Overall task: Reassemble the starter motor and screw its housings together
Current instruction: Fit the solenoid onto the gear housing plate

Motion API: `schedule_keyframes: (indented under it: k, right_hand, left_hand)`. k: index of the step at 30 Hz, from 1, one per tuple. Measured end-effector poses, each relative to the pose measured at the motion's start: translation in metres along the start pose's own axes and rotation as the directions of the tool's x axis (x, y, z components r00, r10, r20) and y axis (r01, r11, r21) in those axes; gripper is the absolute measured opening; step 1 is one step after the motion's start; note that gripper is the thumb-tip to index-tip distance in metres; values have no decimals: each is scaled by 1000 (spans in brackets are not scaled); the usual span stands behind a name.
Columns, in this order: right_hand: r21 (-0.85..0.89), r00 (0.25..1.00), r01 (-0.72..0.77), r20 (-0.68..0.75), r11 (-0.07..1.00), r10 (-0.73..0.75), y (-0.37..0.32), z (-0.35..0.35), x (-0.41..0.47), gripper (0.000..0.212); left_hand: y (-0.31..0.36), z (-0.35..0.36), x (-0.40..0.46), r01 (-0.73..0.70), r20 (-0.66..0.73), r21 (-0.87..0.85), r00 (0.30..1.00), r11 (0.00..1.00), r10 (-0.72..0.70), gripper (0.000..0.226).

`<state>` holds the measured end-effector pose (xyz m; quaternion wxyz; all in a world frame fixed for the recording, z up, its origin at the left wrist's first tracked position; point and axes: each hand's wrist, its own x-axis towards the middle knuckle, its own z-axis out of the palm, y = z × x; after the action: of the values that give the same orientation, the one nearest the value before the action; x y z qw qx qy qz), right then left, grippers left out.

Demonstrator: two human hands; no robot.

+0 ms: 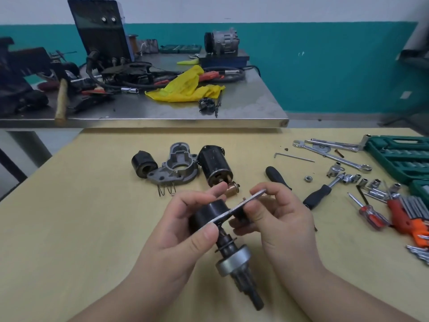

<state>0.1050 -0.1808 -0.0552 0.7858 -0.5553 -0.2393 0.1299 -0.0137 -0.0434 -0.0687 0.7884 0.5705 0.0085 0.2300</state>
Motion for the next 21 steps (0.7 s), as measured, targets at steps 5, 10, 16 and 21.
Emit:
schedule_keyframes:
  k: [5, 10, 16, 21]
  right_hand:
    - [-105, 959, 273, 112, 956, -261, 4, -5, -9, 39]
    - [-264, 965, 260, 101, 929, -242, 3, -5, -6, 48]
    - [-249, 984, 146, 134, 957, -115, 5, -6, -6, 19]
    - [-169, 985, 110, 149, 979, -85, 4, 0, -7, 4]
  left_hand:
    - [3, -1, 7, 184, -55, -133, 980, 974, -193, 74]
    - [-3, 1, 3, 323, -80, -130, 939, 937, -335, 79]
    - [-3, 5, 2, 243, -161, -57, 955, 968, -249, 76]
    - [-4, 7, 1, 289, -135, -118, 943, 950, -303, 74]
